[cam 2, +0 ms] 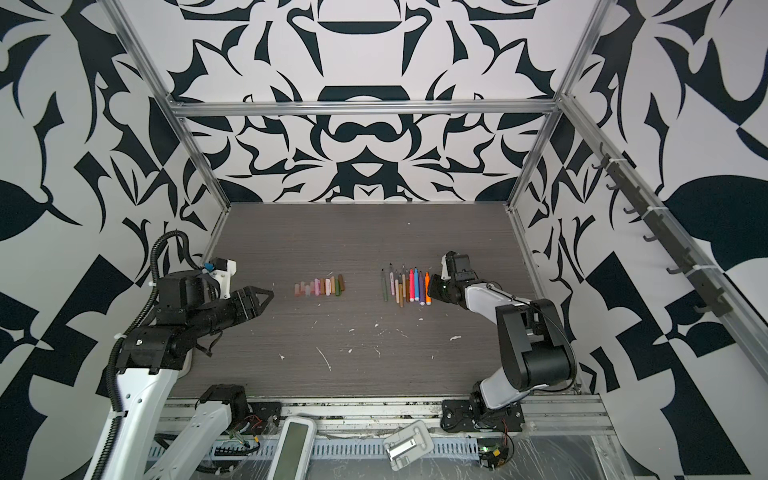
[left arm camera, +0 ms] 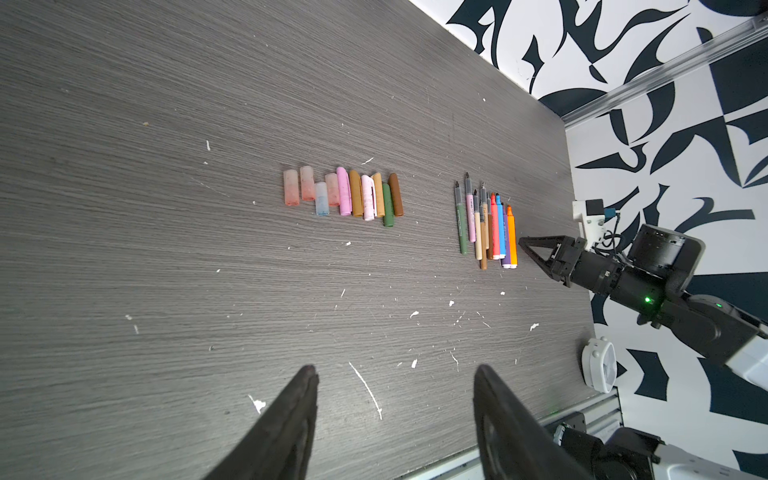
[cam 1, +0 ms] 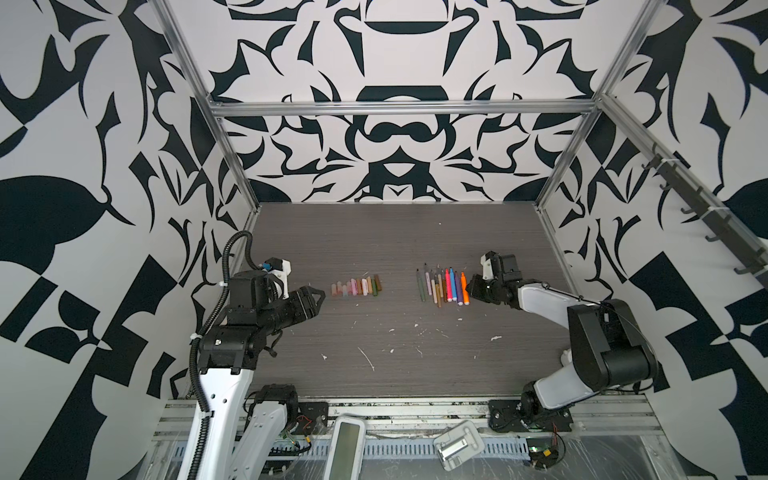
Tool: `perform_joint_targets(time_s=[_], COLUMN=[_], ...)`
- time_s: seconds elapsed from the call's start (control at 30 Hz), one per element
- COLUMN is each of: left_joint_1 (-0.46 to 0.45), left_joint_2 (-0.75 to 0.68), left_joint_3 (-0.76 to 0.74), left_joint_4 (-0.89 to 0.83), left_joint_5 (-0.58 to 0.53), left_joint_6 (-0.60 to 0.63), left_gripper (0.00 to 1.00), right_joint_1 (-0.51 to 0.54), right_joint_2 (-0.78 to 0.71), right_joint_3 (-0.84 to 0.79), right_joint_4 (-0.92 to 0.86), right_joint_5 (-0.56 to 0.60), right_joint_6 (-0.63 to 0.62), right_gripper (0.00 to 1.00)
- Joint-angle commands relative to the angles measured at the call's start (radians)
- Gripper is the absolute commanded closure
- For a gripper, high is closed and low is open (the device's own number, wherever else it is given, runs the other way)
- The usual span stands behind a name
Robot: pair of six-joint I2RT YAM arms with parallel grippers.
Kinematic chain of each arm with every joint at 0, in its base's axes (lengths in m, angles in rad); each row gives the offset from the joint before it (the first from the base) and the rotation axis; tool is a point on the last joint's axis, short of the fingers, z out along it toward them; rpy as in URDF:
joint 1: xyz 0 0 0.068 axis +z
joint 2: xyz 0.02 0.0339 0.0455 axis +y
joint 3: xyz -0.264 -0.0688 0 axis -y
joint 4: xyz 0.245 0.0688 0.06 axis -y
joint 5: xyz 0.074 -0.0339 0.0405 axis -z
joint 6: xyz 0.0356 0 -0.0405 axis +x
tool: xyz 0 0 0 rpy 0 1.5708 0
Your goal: Open the pen caps
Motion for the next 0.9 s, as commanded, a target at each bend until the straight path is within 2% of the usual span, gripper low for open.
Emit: perform_joint_targets(time_s=[0.0, 0.2, 0.4, 0.73, 0.87], left_joint_1=[0.004, 0.004, 0.004, 0.004, 0.003], left_joint_2=[-0.001, 0.001, -0.001, -0.003, -0.002], left_joint_3=[-0.013, -0.011, -0.011, -0.012, -0.012], left_joint_4=[-0.014, -0.016, -0.016, -0.015, -0.015], left_joint_5=[-0.005, -0.007, -0.008, -0.007, -0.006], left_joint_6=[-0.006, -0.006, -0.008, -0.007, -0.007], left_gripper=[0.38, 0.38, 0.38, 0.38, 0.38], right_joint_1=[-0.001, 0.0, 0.0, 0.0, 0.0], right_joint_2=[0.008, 0.095, 0.117, 0.111, 0.126], right_joint_3=[0.027, 0.099, 0.113, 0.108, 0.118], right_joint_4=[-0.024, -0.078, -0.088, -0.085, -0.087], right_joint_5=[0.039, 0.015, 0.001, 0.003, -0.014], right_joint_6=[0.001, -0.009, -0.009, -0.009, -0.015], right_gripper=[0.86, 0.86, 0.83, 0.83, 0.78])
